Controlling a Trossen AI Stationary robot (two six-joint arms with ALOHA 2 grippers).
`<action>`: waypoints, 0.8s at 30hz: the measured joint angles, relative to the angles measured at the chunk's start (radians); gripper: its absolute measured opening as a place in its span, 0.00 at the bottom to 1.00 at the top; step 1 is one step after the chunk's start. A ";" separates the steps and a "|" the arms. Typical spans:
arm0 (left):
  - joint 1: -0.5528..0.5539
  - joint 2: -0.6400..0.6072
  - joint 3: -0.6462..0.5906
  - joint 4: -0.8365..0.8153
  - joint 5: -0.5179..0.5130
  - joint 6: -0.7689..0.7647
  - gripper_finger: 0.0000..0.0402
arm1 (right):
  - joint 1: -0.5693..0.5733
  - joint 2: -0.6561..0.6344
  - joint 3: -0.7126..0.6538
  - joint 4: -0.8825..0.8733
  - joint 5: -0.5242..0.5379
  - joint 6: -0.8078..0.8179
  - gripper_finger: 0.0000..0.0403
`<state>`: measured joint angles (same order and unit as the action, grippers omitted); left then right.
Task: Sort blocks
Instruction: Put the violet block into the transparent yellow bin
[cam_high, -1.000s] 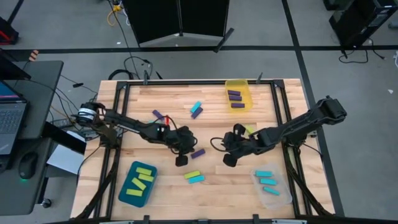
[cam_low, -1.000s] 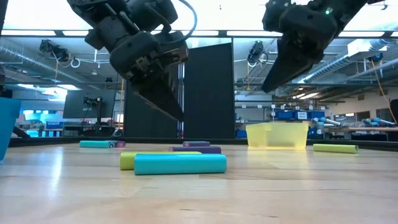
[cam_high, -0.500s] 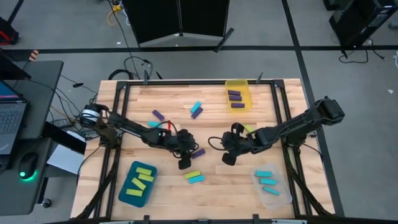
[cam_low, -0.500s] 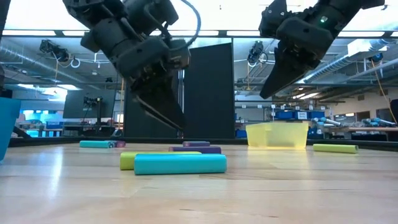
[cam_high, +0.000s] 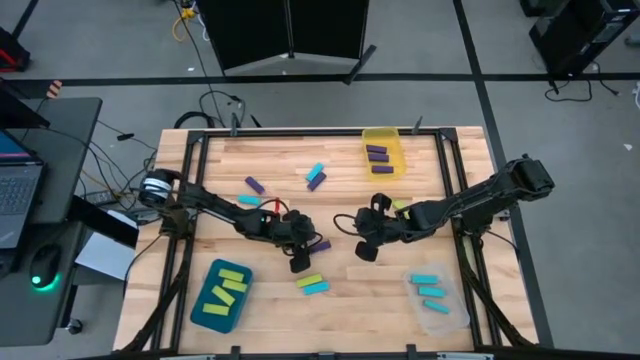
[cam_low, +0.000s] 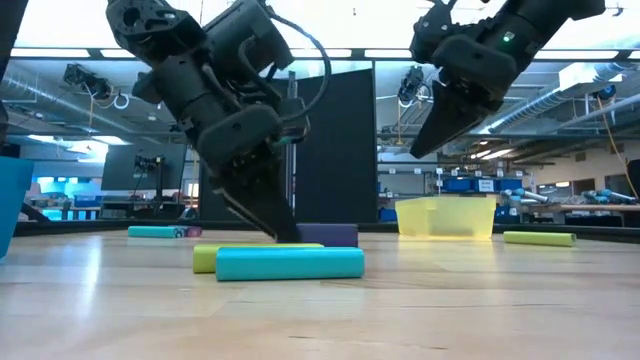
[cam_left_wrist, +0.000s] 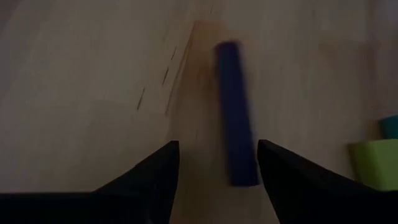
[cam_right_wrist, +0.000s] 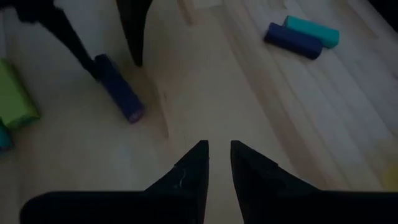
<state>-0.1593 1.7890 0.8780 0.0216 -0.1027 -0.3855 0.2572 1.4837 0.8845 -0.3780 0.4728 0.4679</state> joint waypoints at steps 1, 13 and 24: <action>0.000 0.004 0.000 -0.002 -0.001 0.000 0.56 | -0.004 0.000 0.000 0.007 0.000 0.000 0.19; 0.000 0.025 0.000 0.026 -0.017 0.101 0.51 | -0.021 0.000 0.000 0.047 -0.003 -0.035 0.20; -0.006 0.033 0.002 0.019 -0.029 0.223 0.26 | -0.021 0.000 0.000 0.061 -0.050 -0.060 0.19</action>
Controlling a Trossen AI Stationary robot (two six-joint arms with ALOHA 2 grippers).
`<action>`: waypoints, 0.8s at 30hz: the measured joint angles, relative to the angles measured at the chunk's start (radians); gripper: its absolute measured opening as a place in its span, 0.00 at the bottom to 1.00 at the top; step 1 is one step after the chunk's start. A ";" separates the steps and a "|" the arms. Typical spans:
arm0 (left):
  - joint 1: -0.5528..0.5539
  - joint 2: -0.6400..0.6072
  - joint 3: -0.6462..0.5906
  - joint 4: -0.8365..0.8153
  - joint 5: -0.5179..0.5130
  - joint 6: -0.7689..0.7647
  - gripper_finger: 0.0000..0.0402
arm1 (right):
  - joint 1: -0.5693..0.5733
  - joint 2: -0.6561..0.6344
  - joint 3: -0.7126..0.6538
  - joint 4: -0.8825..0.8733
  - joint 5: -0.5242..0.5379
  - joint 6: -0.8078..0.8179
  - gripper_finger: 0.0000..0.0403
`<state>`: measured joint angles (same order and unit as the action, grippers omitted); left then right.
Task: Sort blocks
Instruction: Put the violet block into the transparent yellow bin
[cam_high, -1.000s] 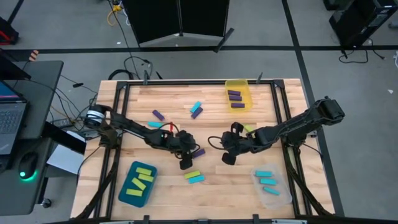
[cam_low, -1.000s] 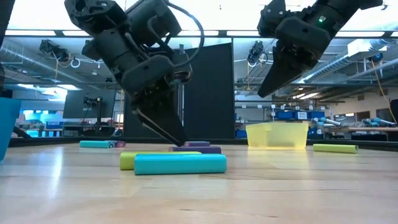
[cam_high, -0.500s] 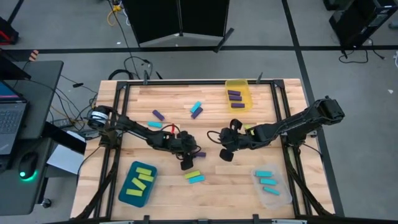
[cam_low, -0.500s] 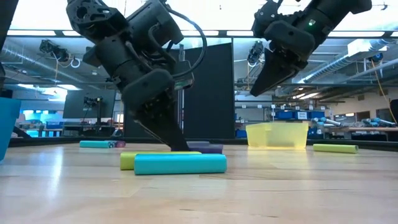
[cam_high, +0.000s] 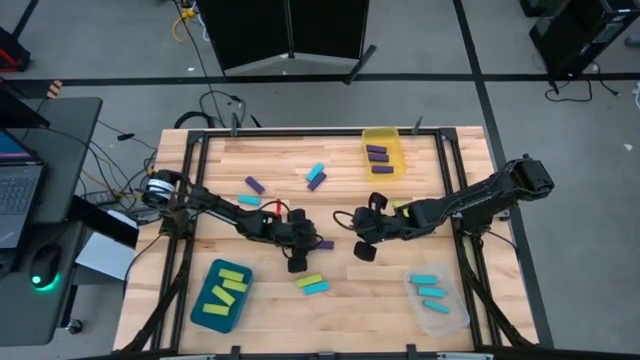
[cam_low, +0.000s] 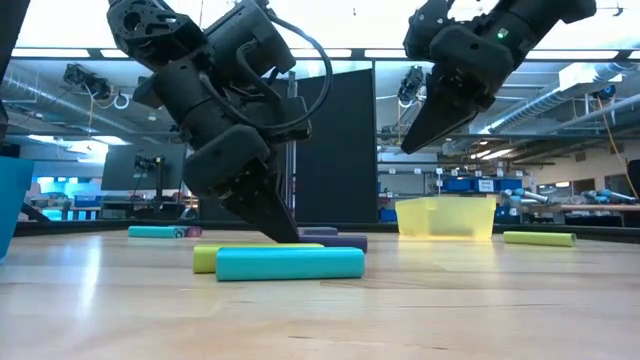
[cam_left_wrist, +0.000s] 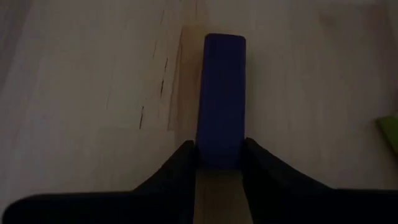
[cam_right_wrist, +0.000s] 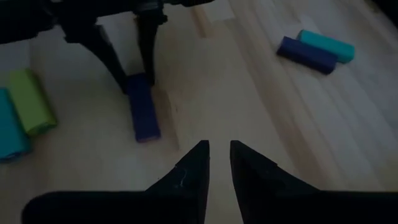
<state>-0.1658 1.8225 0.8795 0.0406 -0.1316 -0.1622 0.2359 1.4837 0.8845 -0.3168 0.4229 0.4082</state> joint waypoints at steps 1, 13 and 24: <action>0.000 0.000 0.000 0.000 -0.003 0.002 0.26 | 0.000 0.000 0.000 0.004 -0.010 0.001 0.19; 0.008 -0.042 -0.003 0.018 -0.149 0.037 0.26 | 0.006 0.046 0.000 0.112 -0.097 -0.029 0.26; 0.009 -0.056 0.074 0.055 -0.151 0.080 0.26 | 0.006 0.053 0.001 0.217 -0.058 -0.192 0.53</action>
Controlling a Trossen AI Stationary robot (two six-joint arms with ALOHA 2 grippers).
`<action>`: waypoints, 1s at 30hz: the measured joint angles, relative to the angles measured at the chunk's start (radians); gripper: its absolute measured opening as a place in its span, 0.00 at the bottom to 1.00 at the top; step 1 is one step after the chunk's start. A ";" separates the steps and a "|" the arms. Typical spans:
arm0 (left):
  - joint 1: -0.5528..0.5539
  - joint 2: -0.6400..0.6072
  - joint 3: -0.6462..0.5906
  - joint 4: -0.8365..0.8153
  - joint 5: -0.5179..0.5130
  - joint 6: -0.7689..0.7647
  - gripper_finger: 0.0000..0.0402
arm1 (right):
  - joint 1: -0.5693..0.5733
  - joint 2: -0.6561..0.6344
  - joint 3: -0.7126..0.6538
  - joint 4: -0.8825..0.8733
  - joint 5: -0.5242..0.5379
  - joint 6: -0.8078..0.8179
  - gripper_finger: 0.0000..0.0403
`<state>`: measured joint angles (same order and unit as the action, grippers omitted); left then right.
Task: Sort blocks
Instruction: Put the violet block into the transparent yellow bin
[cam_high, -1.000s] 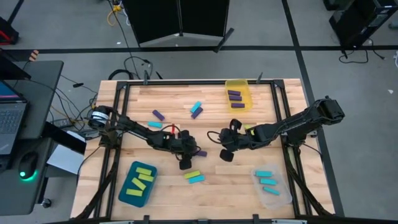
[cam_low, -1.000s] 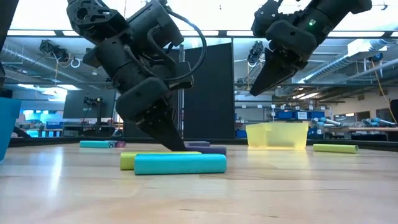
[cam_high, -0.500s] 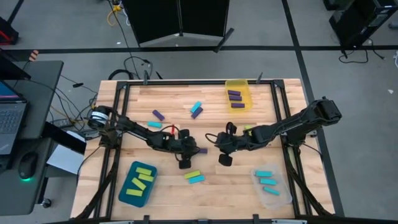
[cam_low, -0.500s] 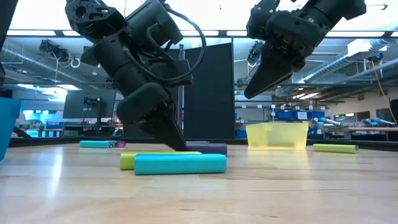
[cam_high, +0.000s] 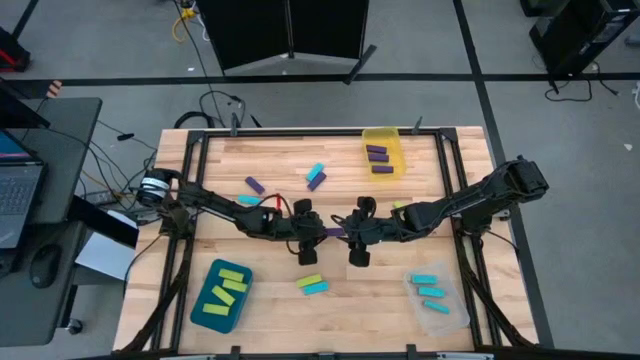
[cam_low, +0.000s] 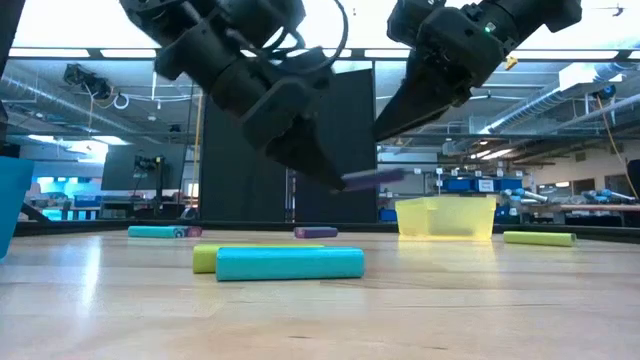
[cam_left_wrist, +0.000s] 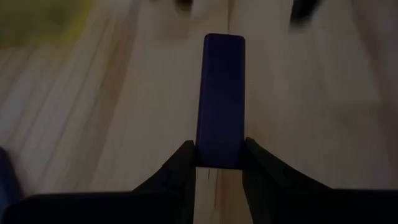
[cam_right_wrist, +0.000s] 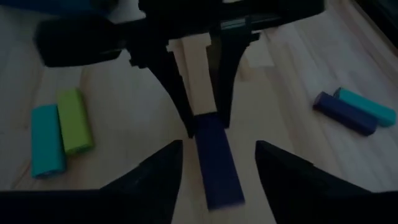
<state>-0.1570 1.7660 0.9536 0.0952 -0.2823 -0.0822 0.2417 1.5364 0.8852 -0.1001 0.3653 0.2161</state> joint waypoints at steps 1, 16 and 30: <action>0.000 0.000 0.014 -0.003 0.002 0.000 0.26 | -0.001 0.000 0.000 -0.004 0.000 -0.002 0.55; 0.002 0.000 0.131 -0.075 0.028 0.056 0.26 | -0.006 0.000 0.000 -0.054 -0.004 -0.037 0.52; 0.006 0.000 0.131 -0.073 0.052 0.056 0.26 | -0.008 0.000 0.000 -0.086 -0.048 -0.050 0.30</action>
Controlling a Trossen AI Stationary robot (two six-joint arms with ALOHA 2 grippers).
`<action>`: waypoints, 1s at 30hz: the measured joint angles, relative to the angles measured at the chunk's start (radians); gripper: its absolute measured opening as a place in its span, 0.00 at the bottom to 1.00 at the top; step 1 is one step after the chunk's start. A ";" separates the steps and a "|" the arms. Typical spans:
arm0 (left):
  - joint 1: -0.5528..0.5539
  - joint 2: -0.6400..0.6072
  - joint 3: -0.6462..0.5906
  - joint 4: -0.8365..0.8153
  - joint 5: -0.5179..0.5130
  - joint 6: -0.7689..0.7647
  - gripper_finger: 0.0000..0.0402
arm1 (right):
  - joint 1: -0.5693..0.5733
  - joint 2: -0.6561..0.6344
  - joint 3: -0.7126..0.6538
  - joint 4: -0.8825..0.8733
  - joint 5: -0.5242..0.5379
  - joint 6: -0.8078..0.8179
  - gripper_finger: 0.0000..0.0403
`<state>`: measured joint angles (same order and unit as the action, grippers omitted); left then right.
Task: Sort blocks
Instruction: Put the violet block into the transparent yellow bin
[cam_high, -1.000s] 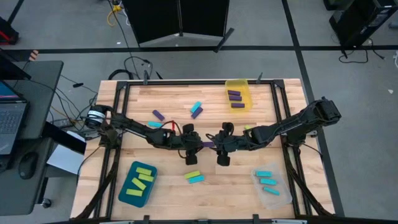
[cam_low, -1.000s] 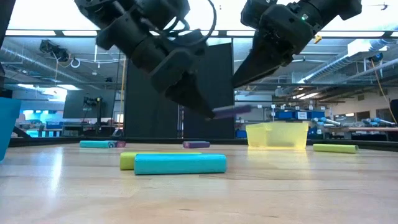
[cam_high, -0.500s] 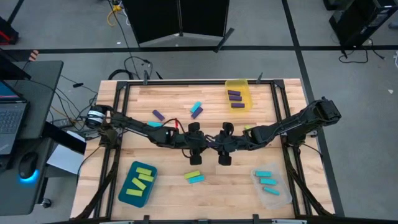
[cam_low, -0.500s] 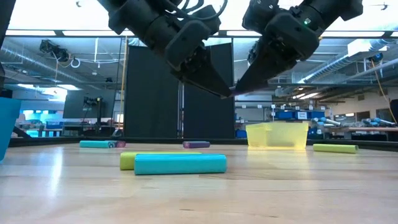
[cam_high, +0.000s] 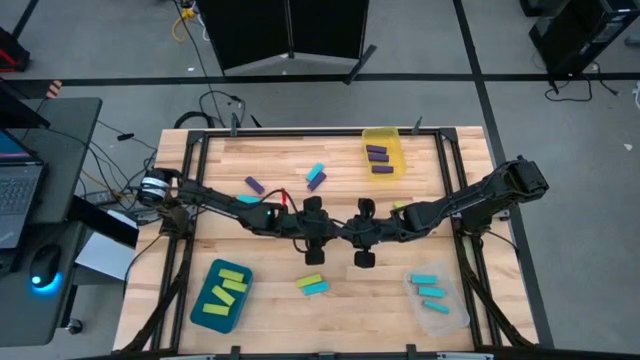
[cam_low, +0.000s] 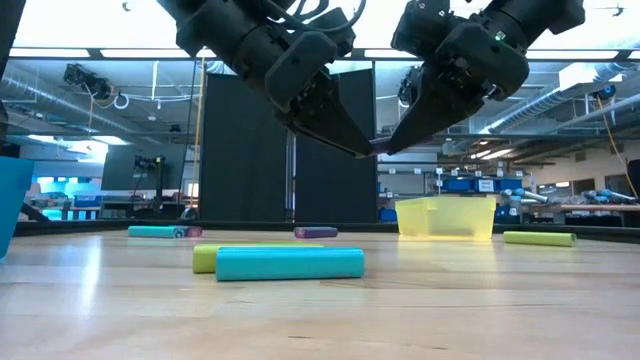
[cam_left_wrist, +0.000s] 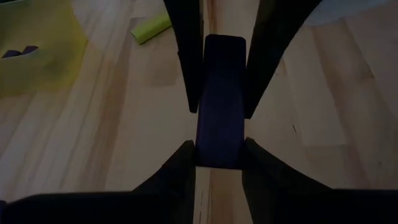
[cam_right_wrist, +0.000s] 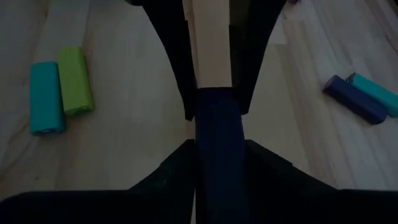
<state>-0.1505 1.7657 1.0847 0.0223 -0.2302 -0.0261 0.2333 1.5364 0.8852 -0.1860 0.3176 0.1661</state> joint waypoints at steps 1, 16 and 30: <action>0.000 0.000 0.000 0.000 0.000 -0.001 0.26 | -0.001 0.000 0.000 0.000 -0.005 -0.003 0.30; -0.002 -0.001 -0.040 0.123 -0.207 0.018 0.61 | -0.062 -0.145 0.000 -0.070 0.045 -0.010 0.30; -0.002 -0.001 -0.187 0.474 -0.063 0.015 0.59 | -0.572 -0.255 0.000 -0.393 0.186 0.149 0.30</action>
<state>-0.1528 1.7649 0.8977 0.4966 -0.2932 -0.0113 -0.3384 1.2810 0.8852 -0.5785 0.5034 0.3149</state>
